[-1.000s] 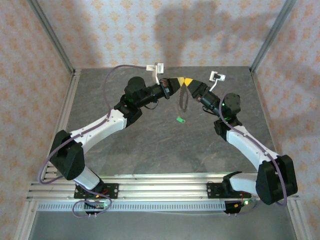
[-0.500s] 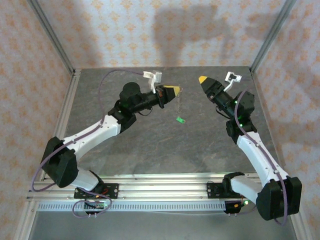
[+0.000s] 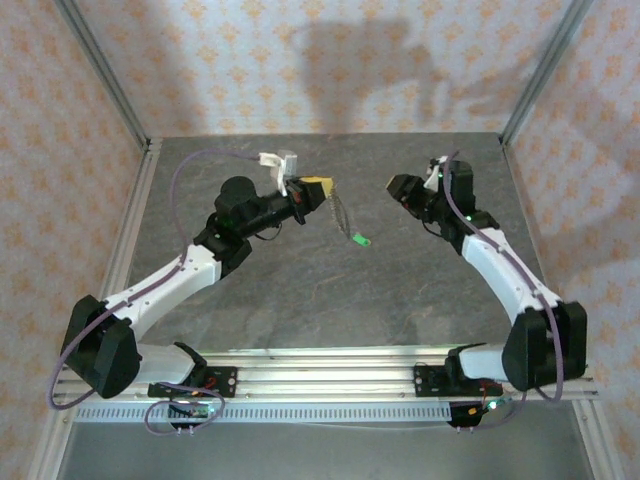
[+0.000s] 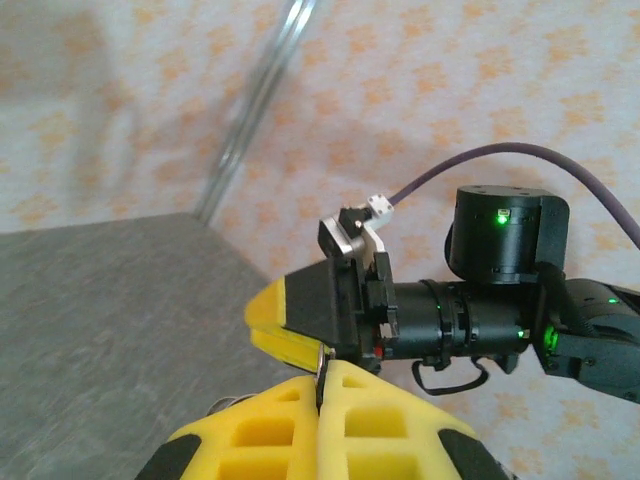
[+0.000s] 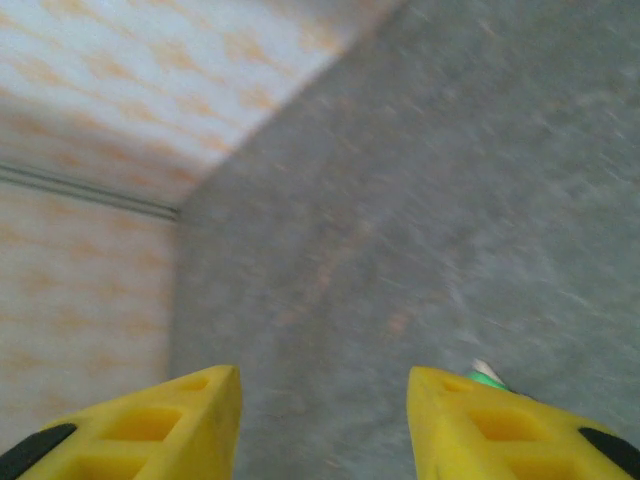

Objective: Put the keys on the keyring

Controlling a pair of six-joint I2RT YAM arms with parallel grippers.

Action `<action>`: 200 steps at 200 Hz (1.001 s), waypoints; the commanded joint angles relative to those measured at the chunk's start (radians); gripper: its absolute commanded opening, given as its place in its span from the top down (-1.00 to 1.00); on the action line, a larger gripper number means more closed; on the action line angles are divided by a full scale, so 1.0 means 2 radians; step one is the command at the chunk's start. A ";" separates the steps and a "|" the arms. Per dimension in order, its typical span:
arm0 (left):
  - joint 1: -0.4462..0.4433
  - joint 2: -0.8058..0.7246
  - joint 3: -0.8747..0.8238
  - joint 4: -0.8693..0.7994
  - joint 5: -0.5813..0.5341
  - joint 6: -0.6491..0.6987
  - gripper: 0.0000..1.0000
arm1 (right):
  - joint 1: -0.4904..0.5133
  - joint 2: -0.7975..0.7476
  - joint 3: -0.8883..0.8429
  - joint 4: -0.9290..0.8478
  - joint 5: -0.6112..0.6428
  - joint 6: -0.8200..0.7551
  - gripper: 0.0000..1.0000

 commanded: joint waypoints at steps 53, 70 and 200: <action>0.025 -0.035 -0.041 0.054 -0.030 -0.032 1.00 | 0.064 0.117 0.055 -0.156 0.119 -0.099 0.24; 0.028 -0.037 -0.041 0.054 -0.024 -0.032 1.00 | 0.076 0.134 0.059 -0.168 0.141 -0.119 0.25; 0.034 -0.005 -0.011 0.064 0.010 -0.054 1.00 | 0.107 0.212 0.072 -0.153 0.122 -0.248 0.34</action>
